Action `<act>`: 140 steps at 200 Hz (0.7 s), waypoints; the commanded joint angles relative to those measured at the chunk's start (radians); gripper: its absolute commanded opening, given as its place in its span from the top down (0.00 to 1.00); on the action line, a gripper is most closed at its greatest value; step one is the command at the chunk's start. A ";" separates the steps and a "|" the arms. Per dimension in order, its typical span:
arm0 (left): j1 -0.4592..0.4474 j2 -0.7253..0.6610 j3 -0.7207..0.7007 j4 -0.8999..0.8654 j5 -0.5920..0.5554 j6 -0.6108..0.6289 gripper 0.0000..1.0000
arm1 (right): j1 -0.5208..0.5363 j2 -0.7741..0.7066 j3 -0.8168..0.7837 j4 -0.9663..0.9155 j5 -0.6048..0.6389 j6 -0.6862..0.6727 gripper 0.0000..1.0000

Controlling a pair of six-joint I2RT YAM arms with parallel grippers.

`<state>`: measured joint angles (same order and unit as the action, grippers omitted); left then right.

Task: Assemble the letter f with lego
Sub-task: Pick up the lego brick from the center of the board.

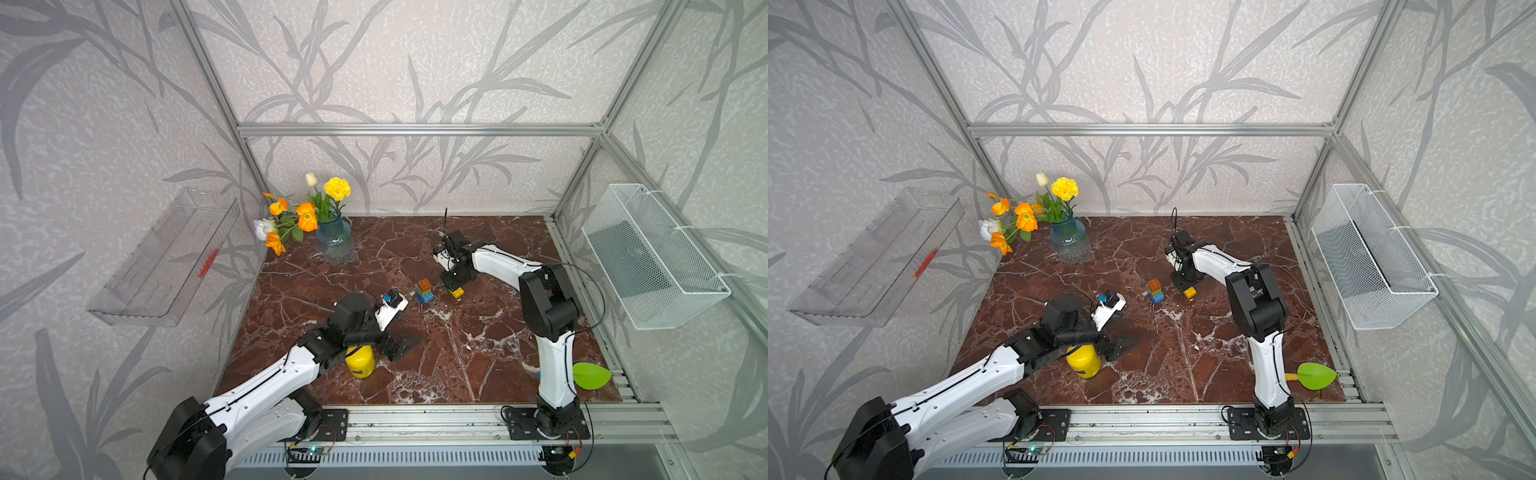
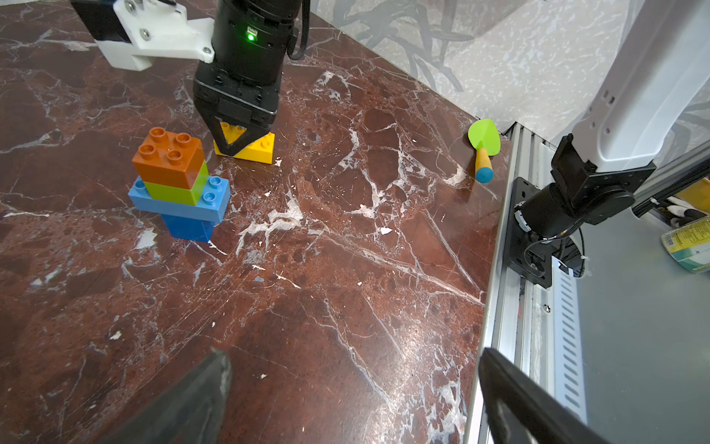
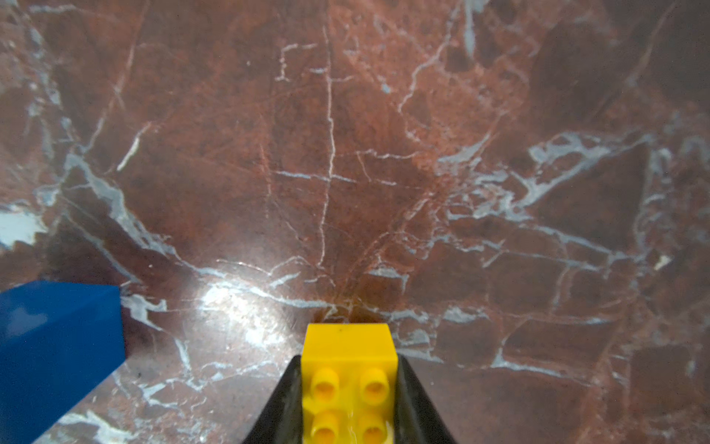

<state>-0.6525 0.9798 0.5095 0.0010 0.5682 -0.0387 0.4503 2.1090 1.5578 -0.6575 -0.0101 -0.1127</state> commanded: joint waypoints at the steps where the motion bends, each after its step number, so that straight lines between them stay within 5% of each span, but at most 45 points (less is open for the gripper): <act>1: -0.003 -0.025 -0.008 -0.013 -0.017 0.011 0.01 | -0.008 -0.016 0.029 -0.036 -0.021 0.013 0.70; 67: 0.003 -0.062 -0.001 -0.038 -0.107 -0.024 0.00 | 0.010 -0.094 0.107 -0.178 -0.099 0.042 0.71; 140: 0.045 -0.043 -0.026 -0.010 -0.108 -0.001 0.01 | 0.100 -0.126 0.242 -0.355 -0.037 0.094 0.71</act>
<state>-0.6167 0.9390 0.5018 -0.0269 0.4679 -0.0528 0.5190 2.0144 1.7523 -0.9100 -0.0696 -0.0505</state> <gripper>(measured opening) 0.994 0.346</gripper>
